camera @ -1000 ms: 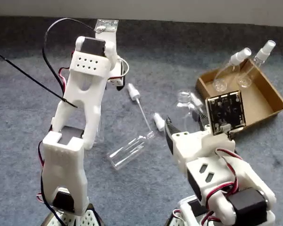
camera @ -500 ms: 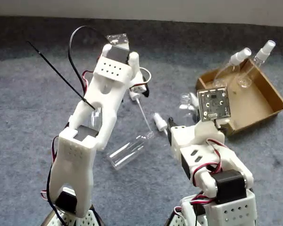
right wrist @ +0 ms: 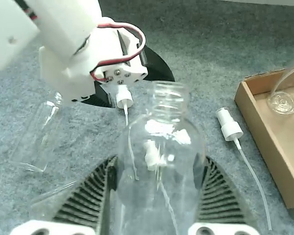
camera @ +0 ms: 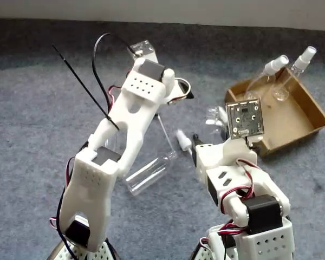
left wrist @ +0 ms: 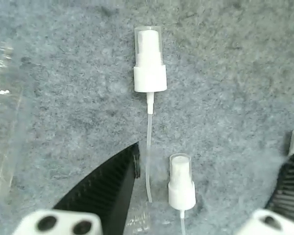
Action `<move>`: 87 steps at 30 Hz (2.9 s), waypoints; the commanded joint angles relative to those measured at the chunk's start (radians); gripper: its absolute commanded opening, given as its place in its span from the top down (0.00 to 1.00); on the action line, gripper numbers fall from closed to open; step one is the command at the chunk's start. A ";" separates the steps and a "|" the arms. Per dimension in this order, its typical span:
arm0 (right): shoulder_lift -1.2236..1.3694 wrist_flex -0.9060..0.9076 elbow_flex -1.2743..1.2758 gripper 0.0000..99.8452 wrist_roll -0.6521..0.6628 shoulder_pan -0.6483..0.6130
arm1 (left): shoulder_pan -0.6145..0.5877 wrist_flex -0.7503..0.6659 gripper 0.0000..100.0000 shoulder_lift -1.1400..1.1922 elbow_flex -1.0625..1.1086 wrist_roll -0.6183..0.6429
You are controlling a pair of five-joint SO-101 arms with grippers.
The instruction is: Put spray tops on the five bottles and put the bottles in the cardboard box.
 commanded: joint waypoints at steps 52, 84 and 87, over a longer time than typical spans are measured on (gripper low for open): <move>-0.013 -0.019 -0.001 0.90 0.012 0.008 | -0.096 -0.400 0.61 0.208 0.097 0.018; -0.013 -0.222 0.177 0.90 0.012 0.008 | -0.070 -0.011 0.99 0.248 -0.348 -0.018; -0.013 -0.268 0.214 0.90 0.012 0.008 | -0.068 0.097 0.99 0.251 -0.486 -0.138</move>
